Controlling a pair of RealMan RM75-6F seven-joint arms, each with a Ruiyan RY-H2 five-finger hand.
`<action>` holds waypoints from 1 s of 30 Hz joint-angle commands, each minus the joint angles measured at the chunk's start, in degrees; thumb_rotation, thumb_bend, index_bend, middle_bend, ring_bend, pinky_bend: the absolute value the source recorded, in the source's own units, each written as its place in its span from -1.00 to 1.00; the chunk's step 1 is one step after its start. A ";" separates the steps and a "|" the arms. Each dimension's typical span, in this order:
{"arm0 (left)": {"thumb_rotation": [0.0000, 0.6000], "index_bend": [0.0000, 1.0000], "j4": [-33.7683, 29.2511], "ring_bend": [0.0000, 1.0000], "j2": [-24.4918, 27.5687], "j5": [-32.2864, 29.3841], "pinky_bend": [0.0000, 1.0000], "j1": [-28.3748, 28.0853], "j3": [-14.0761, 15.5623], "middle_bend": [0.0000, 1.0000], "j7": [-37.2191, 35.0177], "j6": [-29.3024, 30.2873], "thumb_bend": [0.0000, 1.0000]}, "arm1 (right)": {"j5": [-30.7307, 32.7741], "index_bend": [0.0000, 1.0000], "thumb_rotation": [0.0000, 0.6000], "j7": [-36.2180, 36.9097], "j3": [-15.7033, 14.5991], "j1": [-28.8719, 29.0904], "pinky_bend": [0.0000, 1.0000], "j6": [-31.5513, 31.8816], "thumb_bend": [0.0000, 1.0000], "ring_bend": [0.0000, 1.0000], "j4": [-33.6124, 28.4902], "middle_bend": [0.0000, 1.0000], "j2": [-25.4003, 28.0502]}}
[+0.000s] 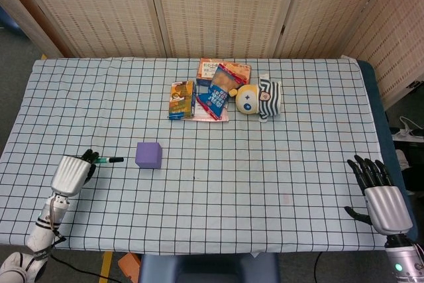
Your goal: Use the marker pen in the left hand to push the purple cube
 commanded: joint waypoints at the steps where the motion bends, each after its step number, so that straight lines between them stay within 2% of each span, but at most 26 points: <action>1: 1.00 0.65 3.40 0.84 -0.16 0.11 1.00 -2.77 -0.54 0.78 1.08 -1.60 0.35 | 0.10 -1.00 1.00 -0.04 0.06 -0.04 -1.00 0.06 -0.97 -1.00 -0.01 -1.00 0.01; 7: 1.00 0.65 8.03 0.84 -1.70 -0.20 1.00 -5.93 0.06 0.78 1.74 -7.60 0.35 | 0.44 -1.00 1.00 0.05 0.29 -0.13 -1.00 0.28 -0.97 -1.00 0.00 -1.00 0.11; 15: 1.00 0.65 11.79 0.84 -3.98 -0.30 1.00 -6.53 1.52 0.78 3.03 -11.32 0.35 | 1.05 -1.00 1.00 0.39 0.52 -0.05 -1.00 -0.04 -0.97 -1.00 0.07 -1.00 0.34; 22: 1.00 0.65 12.52 0.84 -5.15 0.55 1.00 -7.14 2.79 0.78 5.25 -10.57 0.35 | 0.73 -1.00 1.00 0.78 0.28 0.06 -1.00 -0.34 -0.97 -1.00 -0.23 -1.00 0.60; 30: 1.00 0.65 12.04 0.84 -6.14 0.06 1.00 -7.84 2.91 0.78 5.45 -11.65 0.35 | 0.41 -1.00 1.00 1.42 0.12 -0.04 -1.00 -0.18 -0.97 -1.00 -0.31 -1.00 1.00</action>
